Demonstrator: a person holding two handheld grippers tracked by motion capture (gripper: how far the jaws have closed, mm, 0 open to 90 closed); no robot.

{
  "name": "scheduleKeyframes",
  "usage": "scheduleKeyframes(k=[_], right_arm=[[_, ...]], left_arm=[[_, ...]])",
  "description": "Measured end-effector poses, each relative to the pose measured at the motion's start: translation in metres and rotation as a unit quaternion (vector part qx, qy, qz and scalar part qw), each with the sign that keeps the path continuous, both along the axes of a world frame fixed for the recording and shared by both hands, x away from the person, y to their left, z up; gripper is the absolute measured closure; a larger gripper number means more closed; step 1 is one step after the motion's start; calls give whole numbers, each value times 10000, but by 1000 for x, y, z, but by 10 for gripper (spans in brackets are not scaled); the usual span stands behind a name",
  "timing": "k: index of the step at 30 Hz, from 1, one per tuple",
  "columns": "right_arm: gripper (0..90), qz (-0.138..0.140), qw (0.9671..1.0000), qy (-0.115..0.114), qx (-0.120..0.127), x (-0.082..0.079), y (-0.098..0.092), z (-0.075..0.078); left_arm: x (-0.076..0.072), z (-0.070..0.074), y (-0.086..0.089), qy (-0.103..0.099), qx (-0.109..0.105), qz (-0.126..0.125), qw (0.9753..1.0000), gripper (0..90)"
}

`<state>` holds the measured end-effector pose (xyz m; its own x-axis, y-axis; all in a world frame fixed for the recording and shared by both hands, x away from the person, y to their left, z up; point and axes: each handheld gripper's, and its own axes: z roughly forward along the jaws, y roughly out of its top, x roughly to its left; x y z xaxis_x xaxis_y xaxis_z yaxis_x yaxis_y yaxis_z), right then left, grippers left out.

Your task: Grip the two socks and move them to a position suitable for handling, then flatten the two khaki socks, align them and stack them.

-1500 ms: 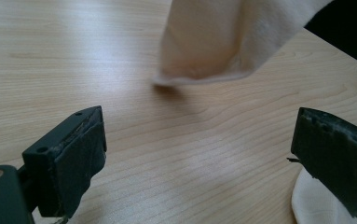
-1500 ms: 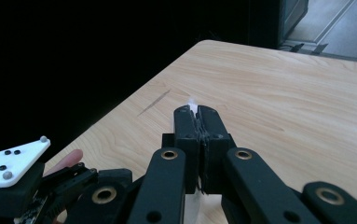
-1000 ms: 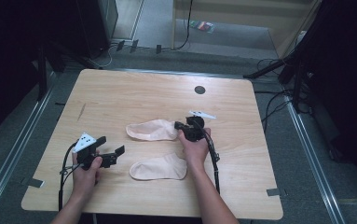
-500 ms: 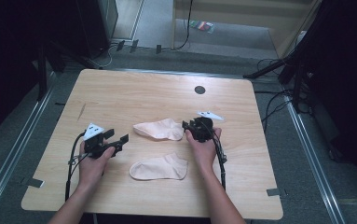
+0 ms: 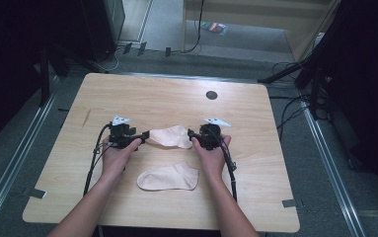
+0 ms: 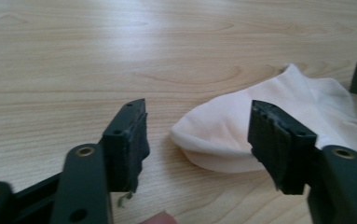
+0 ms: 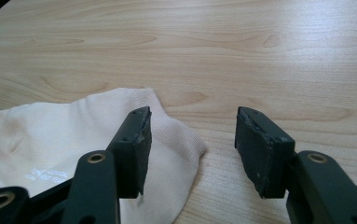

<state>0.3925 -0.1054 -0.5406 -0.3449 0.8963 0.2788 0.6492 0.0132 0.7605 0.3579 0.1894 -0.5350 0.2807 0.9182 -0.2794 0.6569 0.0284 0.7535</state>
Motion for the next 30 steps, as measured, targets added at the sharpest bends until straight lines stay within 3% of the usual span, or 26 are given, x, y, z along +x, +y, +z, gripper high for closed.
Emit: scheduleKeyframes(k=[3,5,8,9,15,20,22,26,30], right_arm=[[455,15,10000,22,-58,0,3,-2],[455,65,9999,37,-87,0,4,-3],[455,68,9999,45,-113,1,5,-5],[458,98,9999,65,-100,1,6,-7],[492,215,9993,-69,-307,0,10,-8],[625,267,9982,-132,-525,-2,12,-9],[693,243,9985,-107,-471,-2,11,-9],[812,331,9988,-25,-349,-2,7,-9],[837,399,9987,16,-302,-3,7,-10]], left_arm=[[3,-3,1,191,-71,121,9997,413],[3,-5,0,308,-3,17,9995,444],[2,-7,-3,346,69,-101,9993,496],[0,-7,-5,337,223,-206,9990,507],[0,-8,-5,427,134,-285,9986,651],[1,-11,-4,485,95,-406,9980,801],[0,-11,-2,477,77,-459,9978,875],[-3,-11,2,311,20,-499,9983,897],[-6,-10,8,253,-76,-515,9983,899]])
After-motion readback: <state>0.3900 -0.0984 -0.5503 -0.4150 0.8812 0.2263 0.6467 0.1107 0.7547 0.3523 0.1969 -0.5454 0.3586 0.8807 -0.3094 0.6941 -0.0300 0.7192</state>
